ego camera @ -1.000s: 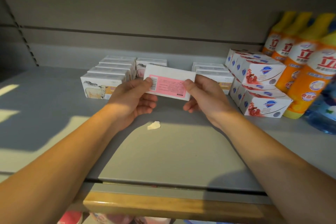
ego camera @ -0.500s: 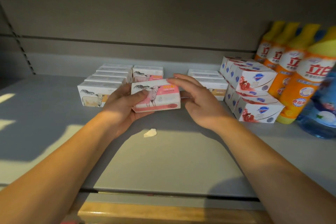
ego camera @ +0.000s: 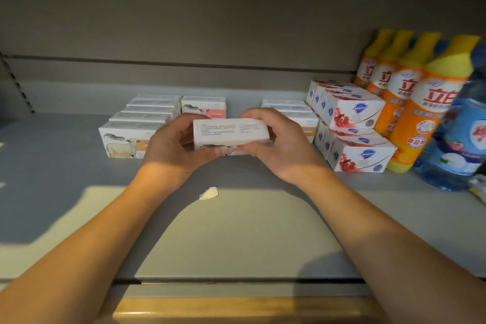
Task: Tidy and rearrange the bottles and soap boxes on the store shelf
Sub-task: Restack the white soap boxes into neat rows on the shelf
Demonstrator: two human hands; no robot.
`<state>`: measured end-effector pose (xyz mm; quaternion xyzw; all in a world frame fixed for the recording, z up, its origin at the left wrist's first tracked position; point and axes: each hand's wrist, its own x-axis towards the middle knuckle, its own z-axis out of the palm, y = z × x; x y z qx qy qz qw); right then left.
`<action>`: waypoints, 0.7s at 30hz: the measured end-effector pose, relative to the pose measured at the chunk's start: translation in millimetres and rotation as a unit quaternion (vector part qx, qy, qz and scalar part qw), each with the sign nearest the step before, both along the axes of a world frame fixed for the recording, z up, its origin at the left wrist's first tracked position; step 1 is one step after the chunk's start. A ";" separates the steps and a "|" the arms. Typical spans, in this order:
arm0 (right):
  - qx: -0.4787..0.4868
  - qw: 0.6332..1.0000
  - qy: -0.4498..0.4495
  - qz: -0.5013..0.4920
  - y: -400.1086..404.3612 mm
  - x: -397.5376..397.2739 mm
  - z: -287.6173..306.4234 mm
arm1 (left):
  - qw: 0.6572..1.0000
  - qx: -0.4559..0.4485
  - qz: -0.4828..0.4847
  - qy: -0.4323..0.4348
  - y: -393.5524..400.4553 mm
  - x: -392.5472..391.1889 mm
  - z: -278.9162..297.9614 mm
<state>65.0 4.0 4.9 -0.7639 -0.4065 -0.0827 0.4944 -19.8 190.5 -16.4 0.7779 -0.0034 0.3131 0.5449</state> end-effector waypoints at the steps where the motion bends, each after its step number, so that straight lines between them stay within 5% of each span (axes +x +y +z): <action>1: -0.001 1.000 -0.018 -0.005 0.7 -0.7 1.1 | 1.000 0.003 0.011 -0.005 -0.3 -0.7 0.4; 16: -0.206 0.975 -0.079 -0.033 -2.9 -0.7 -0.4 | 0.996 0.038 -0.061 0.056 -1.5 0.3 -5.0; 21: -0.224 0.964 -0.068 -0.126 -28.1 23.7 1.8 | 0.993 0.087 0.035 0.070 7.4 2.3 -10.5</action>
